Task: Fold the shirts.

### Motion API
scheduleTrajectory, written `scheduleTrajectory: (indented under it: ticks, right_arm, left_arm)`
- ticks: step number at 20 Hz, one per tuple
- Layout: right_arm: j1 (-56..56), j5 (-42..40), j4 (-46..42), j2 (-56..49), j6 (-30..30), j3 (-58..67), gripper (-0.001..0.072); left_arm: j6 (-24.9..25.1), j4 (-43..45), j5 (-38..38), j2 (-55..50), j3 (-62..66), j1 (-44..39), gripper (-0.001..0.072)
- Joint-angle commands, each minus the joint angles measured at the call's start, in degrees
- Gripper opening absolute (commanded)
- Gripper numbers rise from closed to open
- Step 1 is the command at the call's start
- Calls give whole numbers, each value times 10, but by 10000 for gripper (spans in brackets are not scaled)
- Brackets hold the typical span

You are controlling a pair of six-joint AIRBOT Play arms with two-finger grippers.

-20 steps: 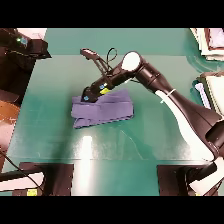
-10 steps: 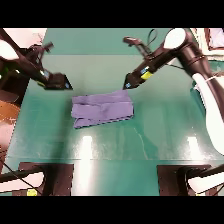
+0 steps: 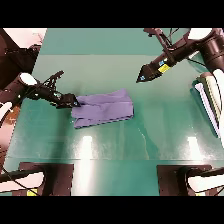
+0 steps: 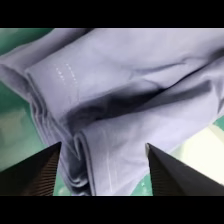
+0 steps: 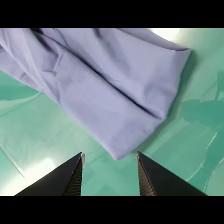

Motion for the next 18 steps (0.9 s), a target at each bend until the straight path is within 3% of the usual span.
scheduleTrajectory:
  ticks: [1,2,3,4,6,9,12,14,15,16,17,18]
  right_arm:
    - [-2,-2,0,2,7,0,384]
    - [-2,-2,0,2,12,0,383]
    - [-2,-2,1,2,15,0,384]
    - [-2,-2,1,2,16,0,383]
    - [-3,2,0,4,16,0,377]
    - [-19,21,-1,19,24,-1,377]
    - [-44,-8,-1,72,25,-62,377]
    - [-61,-42,-1,113,25,-127,377]
    - [-70,-59,-1,133,25,-165,377]
    - [-78,-74,0,153,25,-202,377]
    - [-85,-85,0,171,25,-235,377]
    - [-93,-94,0,187,25,-267,378]
  left_arm:
    - [9,-14,14,-1,-10,0,602]
    - [9,-15,16,-1,-10,0,547]
    - [9,-16,23,-1,-10,0,257]
    - [11,-18,34,-1,-10,0,32]
    - [27,-24,43,3,-9,0,26]
    - [96,11,5,61,-10,0,25]
    - [199,42,-80,142,-10,0,27]
    - [203,42,-141,163,-10,0,29]
    - [187,43,-171,164,-12,0,31]
    - [159,43,-195,163,-16,0,186]
    - [128,43,-205,163,-24,0,514]
    - [105,48,-205,163,-37,0,622]
